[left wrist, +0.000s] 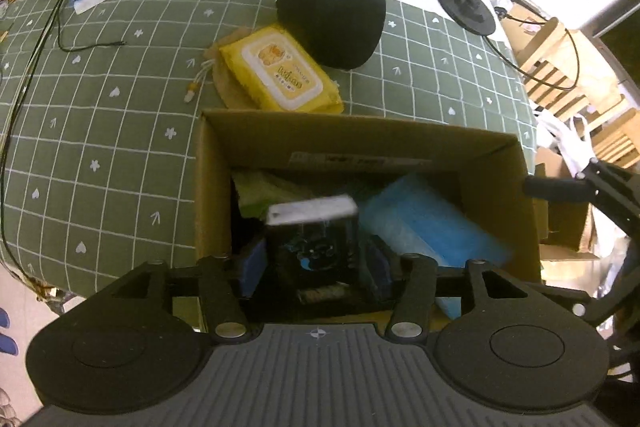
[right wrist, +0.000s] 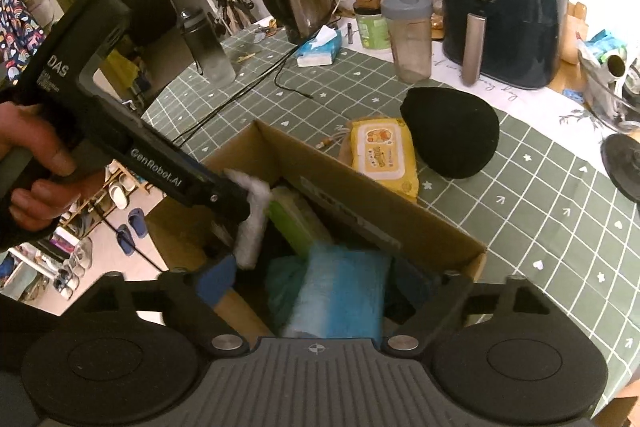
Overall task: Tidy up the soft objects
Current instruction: 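Carry both packs over the box and release them from both grippers, then withdraw both grippers from the box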
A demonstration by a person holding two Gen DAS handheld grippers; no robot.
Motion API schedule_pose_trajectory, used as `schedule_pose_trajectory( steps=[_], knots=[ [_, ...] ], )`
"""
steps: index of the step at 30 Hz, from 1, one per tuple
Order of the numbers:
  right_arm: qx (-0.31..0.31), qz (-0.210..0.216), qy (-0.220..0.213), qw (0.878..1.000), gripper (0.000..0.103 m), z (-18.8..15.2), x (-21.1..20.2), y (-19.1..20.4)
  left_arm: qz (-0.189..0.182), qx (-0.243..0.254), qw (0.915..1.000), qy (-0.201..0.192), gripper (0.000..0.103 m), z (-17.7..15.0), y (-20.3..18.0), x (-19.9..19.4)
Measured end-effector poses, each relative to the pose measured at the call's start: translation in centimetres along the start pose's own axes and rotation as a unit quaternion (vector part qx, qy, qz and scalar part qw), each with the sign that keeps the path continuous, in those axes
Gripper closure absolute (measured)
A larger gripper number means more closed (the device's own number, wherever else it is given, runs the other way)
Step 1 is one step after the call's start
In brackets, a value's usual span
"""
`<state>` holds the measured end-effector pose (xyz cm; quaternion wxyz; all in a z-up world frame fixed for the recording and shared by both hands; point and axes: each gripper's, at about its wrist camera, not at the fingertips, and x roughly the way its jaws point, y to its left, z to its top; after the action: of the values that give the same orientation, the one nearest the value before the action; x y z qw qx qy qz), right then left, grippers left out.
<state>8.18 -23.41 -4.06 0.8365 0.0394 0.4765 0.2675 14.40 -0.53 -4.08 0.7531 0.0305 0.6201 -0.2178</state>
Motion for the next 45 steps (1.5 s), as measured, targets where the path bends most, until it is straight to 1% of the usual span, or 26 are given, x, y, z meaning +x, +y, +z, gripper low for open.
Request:
schedule_pose_trajectory(
  steps=[2, 5, 10, 13, 16, 20, 22, 25, 26, 27, 28, 30, 32, 40, 45],
  knots=[
    [0.003, 0.001, 0.001, 1.000, 0.012, -0.1, -0.1, -0.2, -0.001, -0.004, 1.0000, -0.004, 0.048, -0.2, -0.1, -0.1],
    [0.008, -0.005, 0.001, 1.000, 0.008, -0.2, -0.2, -0.6, 0.010, -0.010, 0.9997, -0.018, 0.048, -0.6, -0.2, -0.6],
    [0.018, -0.018, -0.006, 1.000, 0.006, -0.3, -0.6, -1.3, 0.029, -0.011, 0.9975, -0.064, 0.047, -0.8, -0.5, -2.6],
    [0.031, -0.028, -0.006, 0.999, 0.005, -0.4, -0.7, -2.0, 0.051, -0.010, 0.9944, -0.092, 0.044, -0.9, -0.3, -3.7],
    [0.050, -0.038, -0.003, 0.998, 0.005, -0.7, -0.6, -2.9, 0.074, -0.019, 0.9917, -0.104, 0.040, -0.9, 0.4, -4.1],
    [0.081, -0.035, 0.012, 0.996, 0.005, -1.2, 0.0, -4.2, 0.093, -0.041, 0.9901, -0.097, 0.040, -0.9, 2.0, -3.0],
    [0.087, -0.030, 0.022, 0.996, 0.005, -1.5, 0.5, -4.6, 0.091, -0.052, 0.9917, -0.074, 0.040, -0.9, 2.8, -1.7],
    [0.091, -0.024, 0.032, 0.995, 0.005, -1.9, 1.3, -4.7, 0.067, -0.076, 0.9939, -0.043, 0.040, -1.4, 3.9, 0.3],
    [0.092, -0.020, 0.033, 0.995, 0.005, -1.9, 1.5, -4.7, 0.047, -0.082, 0.9950, -0.032, 0.040, -1.6, 4.0, 0.8],
    [0.092, -0.016, 0.033, 0.995, 0.004, -1.9, 1.7, -4.7, 0.028, -0.085, 0.9957, -0.022, 0.037, -1.8, 4.0, 1.2],
    [0.091, -0.017, 0.032, 0.995, 0.003, -1.9, 1.9, -4.7, 0.022, -0.086, 0.9959, -0.017, 0.036, -2.1, 3.7, 1.3],
    [0.089, -0.019, 0.027, 0.996, 0.002, -1.7, 2.0, -4.7, 0.035, -0.076, 0.9962, -0.020, 0.036, -2.6, 2.9, 1.3],
    [0.091, -0.022, 0.025, 0.995, 0.002, -1.3, 2.2, -4.9, 0.040, -0.076, 0.9961, -0.022, 0.034, -3.1, 2.3, 1.2],
    [0.080, -0.018, 0.021, 0.996, 0.001, -0.1, 3.2, -5.6, 0.030, -0.097, 0.9946, -0.022, 0.033, -4.7, 1.9, 0.8],
    [0.073, -0.024, 0.025, 0.997, 0.000, 0.2, 3.5, -5.4, 0.021, -0.109, 0.9935, -0.027, 0.033, -4.7, 2.3, 0.7]
  ],
)
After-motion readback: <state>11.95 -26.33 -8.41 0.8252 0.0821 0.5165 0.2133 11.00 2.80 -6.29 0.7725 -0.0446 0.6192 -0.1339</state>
